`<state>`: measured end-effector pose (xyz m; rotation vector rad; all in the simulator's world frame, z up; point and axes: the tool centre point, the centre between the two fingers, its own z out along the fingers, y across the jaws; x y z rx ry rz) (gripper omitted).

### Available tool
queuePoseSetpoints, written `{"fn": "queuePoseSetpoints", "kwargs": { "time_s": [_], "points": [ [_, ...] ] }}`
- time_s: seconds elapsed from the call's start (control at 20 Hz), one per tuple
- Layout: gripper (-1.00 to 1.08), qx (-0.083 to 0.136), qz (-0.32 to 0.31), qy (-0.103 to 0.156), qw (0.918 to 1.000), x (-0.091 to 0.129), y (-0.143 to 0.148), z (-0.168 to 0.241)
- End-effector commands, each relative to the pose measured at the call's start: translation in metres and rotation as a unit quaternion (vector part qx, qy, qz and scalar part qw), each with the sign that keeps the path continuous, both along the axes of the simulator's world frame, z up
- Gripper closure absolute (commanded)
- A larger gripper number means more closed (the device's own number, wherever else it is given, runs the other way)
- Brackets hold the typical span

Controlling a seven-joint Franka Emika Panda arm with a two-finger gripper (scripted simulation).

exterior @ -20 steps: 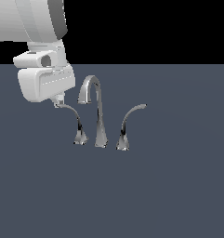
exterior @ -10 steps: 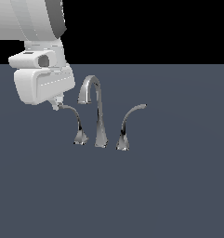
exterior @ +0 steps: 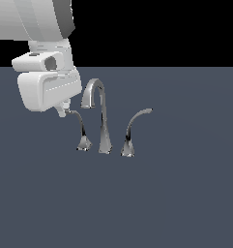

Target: Turn on the faucet by rotating a designated handle.

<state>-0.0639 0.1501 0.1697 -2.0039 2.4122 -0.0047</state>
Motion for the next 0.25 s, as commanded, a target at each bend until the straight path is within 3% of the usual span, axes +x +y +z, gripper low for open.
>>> {"fn": "queuePoseSetpoints", "kwargs": {
  "time_s": [0.0, 0.2],
  "points": [
    [1.08, -0.001, -0.005, 0.003, 1.0, -0.0053, -0.0118, 0.0004],
    [1.08, -0.001, -0.006, 0.003, 1.0, -0.0098, -0.0177, 0.0005]
  ]
}}
